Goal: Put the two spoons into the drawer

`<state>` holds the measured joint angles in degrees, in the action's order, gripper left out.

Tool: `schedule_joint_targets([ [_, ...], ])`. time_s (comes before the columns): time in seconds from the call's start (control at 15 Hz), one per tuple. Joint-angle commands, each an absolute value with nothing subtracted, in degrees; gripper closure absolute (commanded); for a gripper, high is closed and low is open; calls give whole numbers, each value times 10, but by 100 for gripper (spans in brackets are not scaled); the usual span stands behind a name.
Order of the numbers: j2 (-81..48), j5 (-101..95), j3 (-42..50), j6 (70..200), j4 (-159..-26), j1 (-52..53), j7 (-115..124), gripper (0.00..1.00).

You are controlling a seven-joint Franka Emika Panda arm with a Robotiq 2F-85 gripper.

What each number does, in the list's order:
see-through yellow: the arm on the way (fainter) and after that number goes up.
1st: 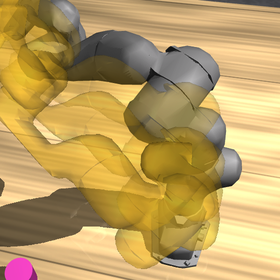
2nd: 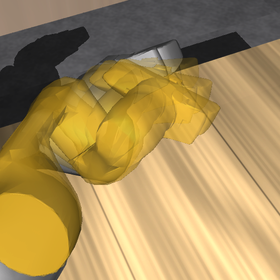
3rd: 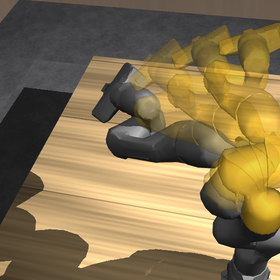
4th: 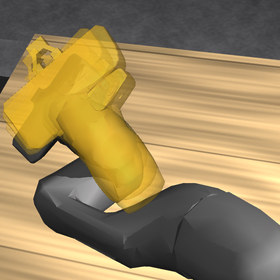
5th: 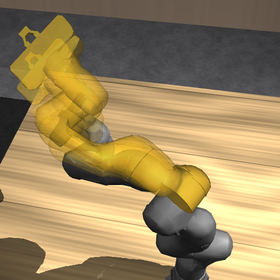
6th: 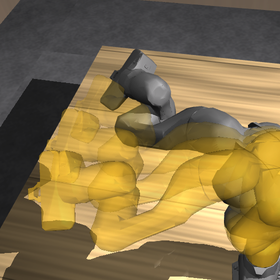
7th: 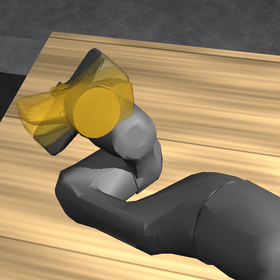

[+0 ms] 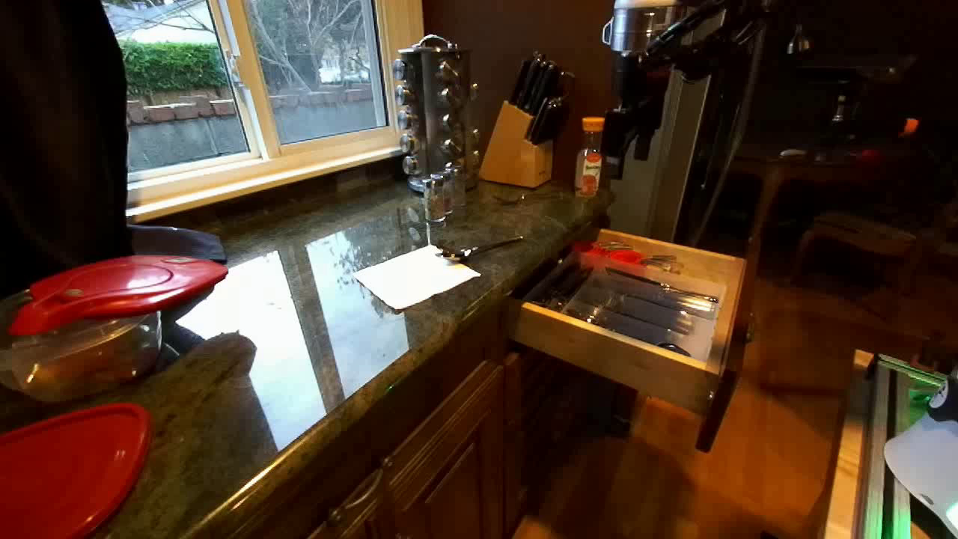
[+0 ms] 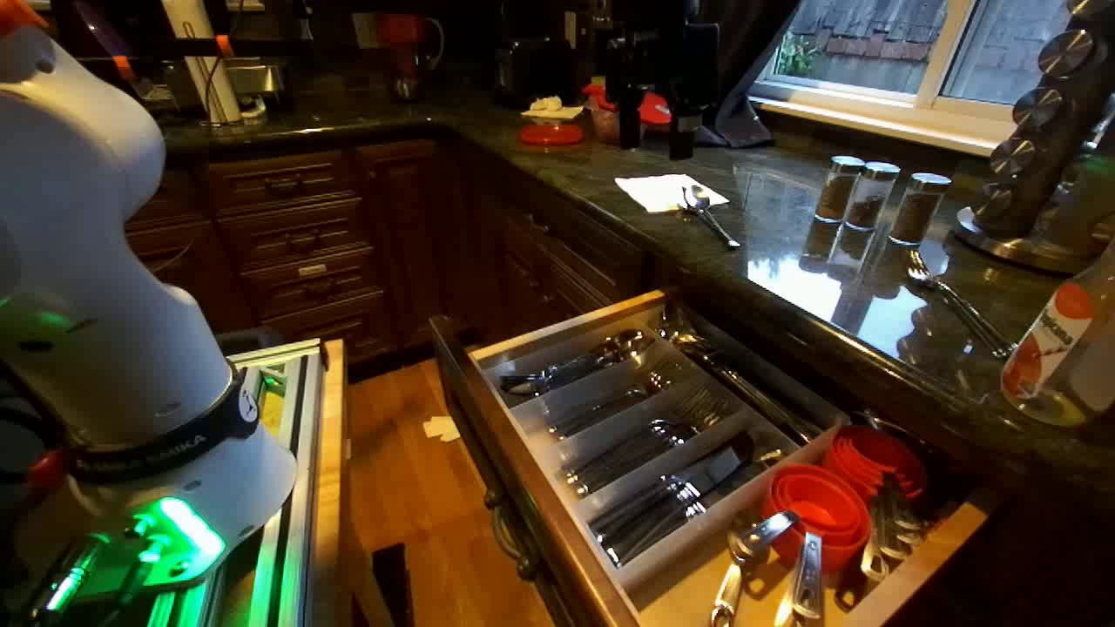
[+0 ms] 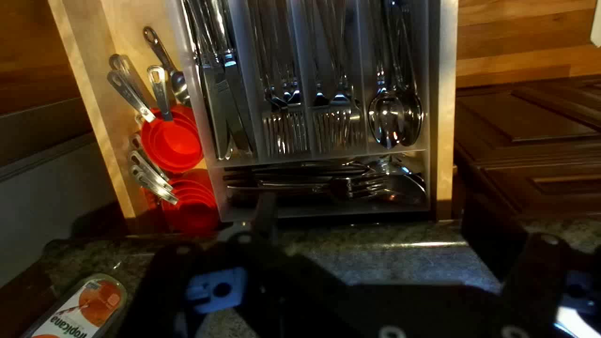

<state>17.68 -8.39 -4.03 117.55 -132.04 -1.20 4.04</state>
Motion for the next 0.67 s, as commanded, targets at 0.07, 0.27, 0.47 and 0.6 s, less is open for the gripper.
schedule_joint_targets([
  [0.07, 176, -86, -35, 1174, -1319, -6, 42, 0],
  [0.27, 176, -86, -35, 1174, -1319, -6, 42, 0],
  [0.47, 145, -98, -30, 1182, -1290, 2, -29, 0],
  [0.6, 106, -89, -26, 1184, -1252, 13, -95, 0],
])
